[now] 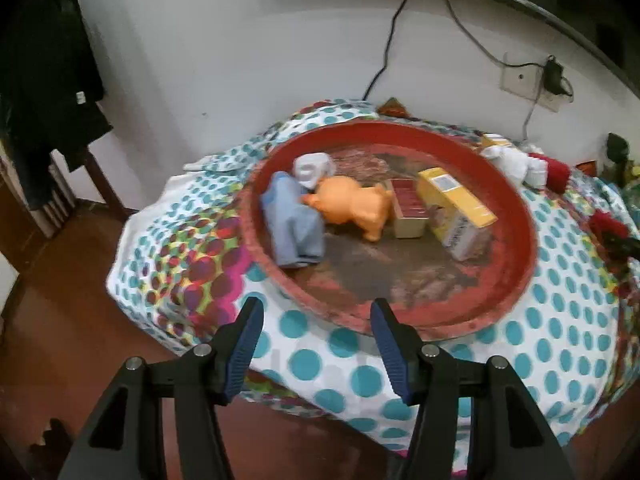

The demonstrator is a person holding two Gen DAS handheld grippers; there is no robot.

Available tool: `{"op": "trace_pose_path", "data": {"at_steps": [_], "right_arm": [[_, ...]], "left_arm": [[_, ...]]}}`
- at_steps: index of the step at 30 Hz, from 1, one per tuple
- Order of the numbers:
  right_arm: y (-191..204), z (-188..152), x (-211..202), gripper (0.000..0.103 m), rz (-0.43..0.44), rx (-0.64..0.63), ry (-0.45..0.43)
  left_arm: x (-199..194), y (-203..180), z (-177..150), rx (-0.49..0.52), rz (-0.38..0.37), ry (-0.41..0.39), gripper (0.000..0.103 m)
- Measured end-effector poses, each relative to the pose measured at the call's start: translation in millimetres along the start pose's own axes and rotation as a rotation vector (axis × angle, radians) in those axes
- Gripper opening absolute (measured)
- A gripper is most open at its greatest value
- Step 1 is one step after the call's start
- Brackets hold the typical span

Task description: Organize objects

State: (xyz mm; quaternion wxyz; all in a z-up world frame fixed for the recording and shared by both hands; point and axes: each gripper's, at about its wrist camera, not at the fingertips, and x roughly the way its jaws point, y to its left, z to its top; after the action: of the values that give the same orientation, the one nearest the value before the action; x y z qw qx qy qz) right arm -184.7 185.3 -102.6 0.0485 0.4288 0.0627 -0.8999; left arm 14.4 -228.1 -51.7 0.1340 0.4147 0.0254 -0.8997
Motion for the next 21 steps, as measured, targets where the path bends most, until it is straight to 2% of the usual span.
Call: {"op": "trace_pose_path", "data": {"at_steps": [4, 8, 11, 15, 21], "right_arm": [[-3.1, 0.6, -15.6, 0.033, 0.055, 0.040, -0.008], [13.0, 3.3, -37.7, 0.033, 0.110, -0.003, -0.032], [33.2, 4.1, -53.3, 0.033, 0.149, -0.043, -0.053], [65.3, 5.9, -72.2, 0.033, 0.242, -0.113, -0.077], [113.3, 5.0, -93.0, 0.033, 0.316, -0.192, -0.100]], "left_arm": [[7.3, 15.1, -1.3, -0.043, -0.010, 0.025, 0.057], [13.0, 23.8, -2.5, -0.062, 0.015, 0.051, 0.057], [12.2, 26.4, -2.0, -0.070, 0.002, 0.052, 0.057], [13.4, 29.2, -1.3, -0.093, -0.020, 0.066, 0.057], [15.6, 32.3, -1.1, -0.106, -0.028, 0.082, 0.057]]}}
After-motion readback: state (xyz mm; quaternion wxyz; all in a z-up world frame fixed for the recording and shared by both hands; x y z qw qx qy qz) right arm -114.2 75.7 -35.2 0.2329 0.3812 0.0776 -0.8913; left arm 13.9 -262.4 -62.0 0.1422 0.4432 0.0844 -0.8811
